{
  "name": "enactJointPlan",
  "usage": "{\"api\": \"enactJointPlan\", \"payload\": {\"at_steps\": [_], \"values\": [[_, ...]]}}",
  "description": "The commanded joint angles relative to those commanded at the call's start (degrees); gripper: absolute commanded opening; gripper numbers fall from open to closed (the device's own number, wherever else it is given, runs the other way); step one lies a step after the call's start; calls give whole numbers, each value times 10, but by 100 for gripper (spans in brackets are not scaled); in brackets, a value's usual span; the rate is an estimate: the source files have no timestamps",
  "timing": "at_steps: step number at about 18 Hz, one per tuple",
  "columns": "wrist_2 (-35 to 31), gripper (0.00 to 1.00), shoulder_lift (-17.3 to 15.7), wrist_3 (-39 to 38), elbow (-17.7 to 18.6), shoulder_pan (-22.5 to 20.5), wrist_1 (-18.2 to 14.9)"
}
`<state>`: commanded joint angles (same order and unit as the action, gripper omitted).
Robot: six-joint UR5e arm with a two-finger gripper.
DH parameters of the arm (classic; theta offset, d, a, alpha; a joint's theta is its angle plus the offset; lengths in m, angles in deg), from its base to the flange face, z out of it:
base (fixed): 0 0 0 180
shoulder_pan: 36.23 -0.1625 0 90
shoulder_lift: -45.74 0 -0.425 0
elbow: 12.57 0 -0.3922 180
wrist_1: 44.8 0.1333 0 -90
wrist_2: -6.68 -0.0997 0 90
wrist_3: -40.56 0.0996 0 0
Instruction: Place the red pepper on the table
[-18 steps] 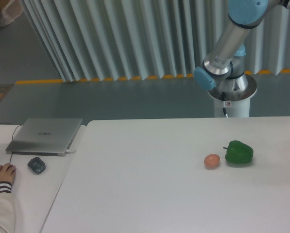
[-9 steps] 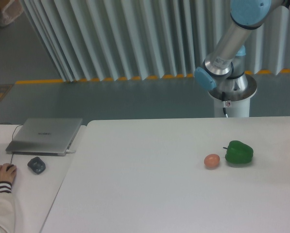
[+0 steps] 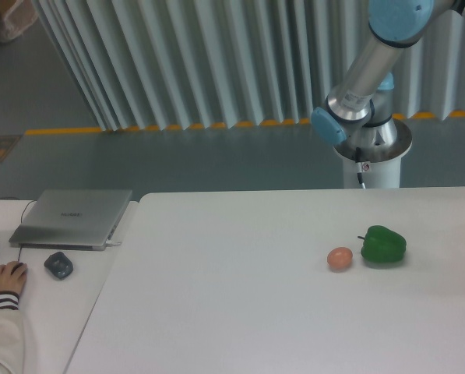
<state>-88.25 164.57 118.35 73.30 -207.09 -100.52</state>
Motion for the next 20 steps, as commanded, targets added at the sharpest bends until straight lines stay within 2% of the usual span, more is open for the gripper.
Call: {"api": "enactJointPlan", "payload": {"at_steps": [3,4,9,16,17,20], "values": [[0,95,0,0,0,0,0],[-1,84,0,0,0,1,-1],[-2,61,-5,4,4,4,-3],[-3,58,-16,6,2,8,-11],[-3,53,-18,2,-1,11,-18],[-3,52,-25,1,-4,18,-44]]}}
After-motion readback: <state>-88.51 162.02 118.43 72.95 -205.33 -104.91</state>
